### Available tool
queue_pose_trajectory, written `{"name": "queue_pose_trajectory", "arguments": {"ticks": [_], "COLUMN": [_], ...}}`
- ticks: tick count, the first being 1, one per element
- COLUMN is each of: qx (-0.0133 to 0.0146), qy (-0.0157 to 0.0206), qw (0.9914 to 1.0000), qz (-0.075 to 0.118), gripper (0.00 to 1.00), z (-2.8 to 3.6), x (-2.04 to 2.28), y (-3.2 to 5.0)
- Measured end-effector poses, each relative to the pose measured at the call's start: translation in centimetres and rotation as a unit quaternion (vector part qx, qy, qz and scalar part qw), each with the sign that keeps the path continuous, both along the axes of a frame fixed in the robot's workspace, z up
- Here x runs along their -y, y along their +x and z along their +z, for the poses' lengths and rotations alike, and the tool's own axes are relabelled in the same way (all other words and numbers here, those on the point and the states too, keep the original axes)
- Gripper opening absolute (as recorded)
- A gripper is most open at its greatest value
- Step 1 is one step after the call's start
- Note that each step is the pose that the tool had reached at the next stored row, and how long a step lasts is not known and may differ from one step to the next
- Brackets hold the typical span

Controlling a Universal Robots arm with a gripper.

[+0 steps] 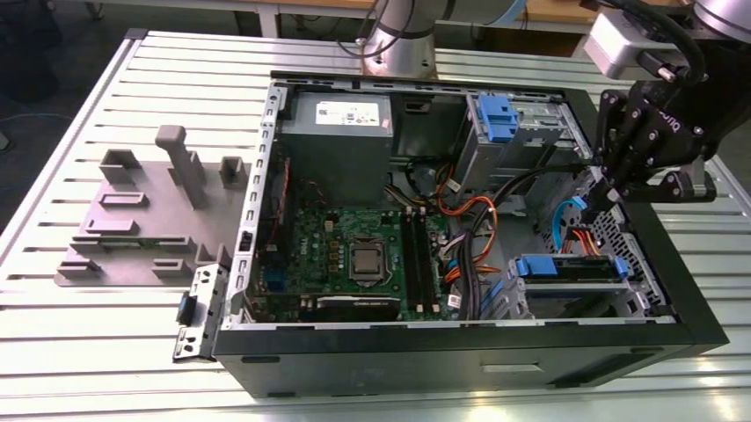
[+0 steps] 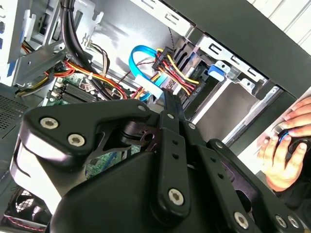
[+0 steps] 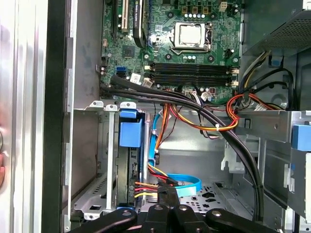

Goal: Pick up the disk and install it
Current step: 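Insert the second disk wire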

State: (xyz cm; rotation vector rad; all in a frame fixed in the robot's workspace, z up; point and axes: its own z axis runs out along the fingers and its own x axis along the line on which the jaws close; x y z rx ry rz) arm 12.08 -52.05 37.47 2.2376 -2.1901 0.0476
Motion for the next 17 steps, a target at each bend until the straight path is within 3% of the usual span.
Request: {"name": "queue_pose_trajectory", "arguments": {"ticks": [6, 8, 11, 17], "qx": [-0.0001, -0.0006, -0.0011, -0.0009], "qy": [-0.0014, -0.0042, -0.0113, -0.0144], "qw": [1.0, 0.99999, 0.99985, 0.9991], "qz": [0.001, 0.003, 0.013, 0.04], "gripper": [0.11, 0.17, 0.24, 0.24], "z": [-0.18, -0.22, -0.24, -0.31], "x": [-0.01, -0.01, -0.01, -0.01], "y": [0.0, -0.01, 0.0, -0.09]}}
